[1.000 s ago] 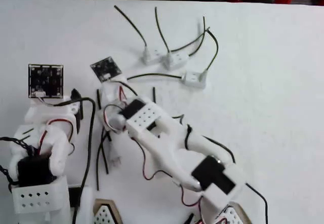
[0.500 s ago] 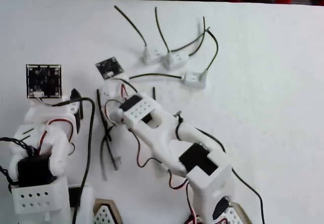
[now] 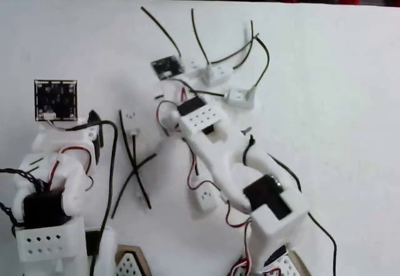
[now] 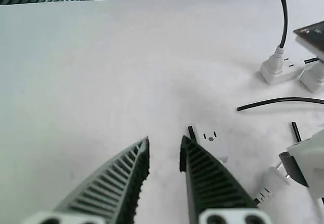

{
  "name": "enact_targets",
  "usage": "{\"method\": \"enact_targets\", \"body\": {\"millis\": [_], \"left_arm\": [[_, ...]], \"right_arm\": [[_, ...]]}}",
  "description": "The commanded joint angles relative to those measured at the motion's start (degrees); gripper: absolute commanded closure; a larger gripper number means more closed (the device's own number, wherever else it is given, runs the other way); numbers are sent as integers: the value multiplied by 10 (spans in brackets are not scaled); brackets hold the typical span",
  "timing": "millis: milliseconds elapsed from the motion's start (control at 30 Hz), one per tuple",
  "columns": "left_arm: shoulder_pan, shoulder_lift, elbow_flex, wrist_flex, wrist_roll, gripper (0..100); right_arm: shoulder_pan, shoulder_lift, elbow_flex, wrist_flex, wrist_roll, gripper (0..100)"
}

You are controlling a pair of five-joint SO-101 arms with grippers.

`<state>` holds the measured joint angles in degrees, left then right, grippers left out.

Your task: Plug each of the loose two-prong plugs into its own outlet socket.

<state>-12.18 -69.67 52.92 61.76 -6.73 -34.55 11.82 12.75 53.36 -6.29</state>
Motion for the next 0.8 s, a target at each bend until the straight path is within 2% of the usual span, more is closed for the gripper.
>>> {"method": "enact_targets", "body": {"millis": [0,167,367,500,600,767], "left_arm": [[-6,-7,-3,-16,5,884],[-6,-7,-3,-14,5,884],[-6,-7,8,-18,5,884],[-6,-7,8,-18,5,884],[-6,-7,8,-18,5,884],[-6,-7,8,-18,5,884]], "right_arm": [[4,-60,-4,34,8,981],[-32,-63,-7,29,28,971],[-48,-61,-5,65,269,776],[-51,-59,-4,95,396,743],[-51,-57,-4,96,459,741],[-66,-1,-9,92,510,741]]}}
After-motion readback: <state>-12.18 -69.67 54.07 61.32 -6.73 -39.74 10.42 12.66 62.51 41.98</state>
